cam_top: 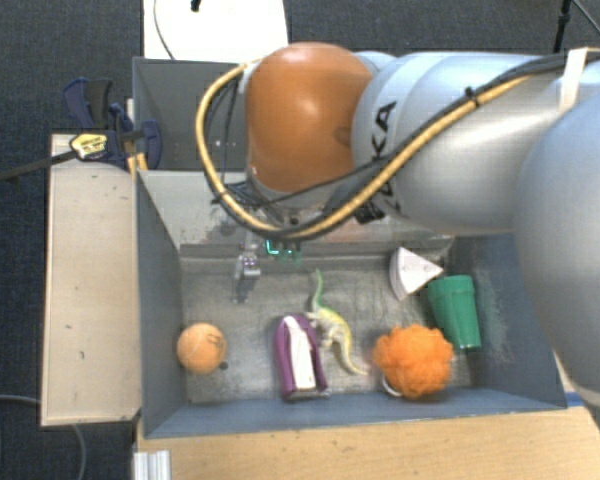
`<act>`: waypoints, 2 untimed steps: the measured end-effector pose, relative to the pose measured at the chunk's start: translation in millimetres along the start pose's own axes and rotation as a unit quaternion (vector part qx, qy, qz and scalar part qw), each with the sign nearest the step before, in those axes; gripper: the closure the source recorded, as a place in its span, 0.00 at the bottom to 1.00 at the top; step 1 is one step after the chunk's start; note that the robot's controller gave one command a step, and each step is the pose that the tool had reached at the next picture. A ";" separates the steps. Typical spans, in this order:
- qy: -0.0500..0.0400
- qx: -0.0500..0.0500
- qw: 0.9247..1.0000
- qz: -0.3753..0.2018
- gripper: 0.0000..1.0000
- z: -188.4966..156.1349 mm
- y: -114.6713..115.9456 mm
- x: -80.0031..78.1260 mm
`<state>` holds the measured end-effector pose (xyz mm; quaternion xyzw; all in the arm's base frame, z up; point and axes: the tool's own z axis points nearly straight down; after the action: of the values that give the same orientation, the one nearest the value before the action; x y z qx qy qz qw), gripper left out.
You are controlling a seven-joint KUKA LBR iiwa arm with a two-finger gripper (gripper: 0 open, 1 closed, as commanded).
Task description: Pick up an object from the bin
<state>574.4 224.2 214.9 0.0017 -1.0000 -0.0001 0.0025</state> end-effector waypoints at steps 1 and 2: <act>-0.004 -0.001 1.000 0.003 1.00 -5.0 -1.4 -2.1; -0.004 -0.001 1.000 0.003 1.00 -5.0 -1.4 -2.0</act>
Offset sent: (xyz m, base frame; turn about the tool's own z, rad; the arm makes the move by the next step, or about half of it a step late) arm 0.0000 0.0000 0.0000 0.0000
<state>576.5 222.8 219.9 -0.0016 -1.0000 -0.0009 -0.0016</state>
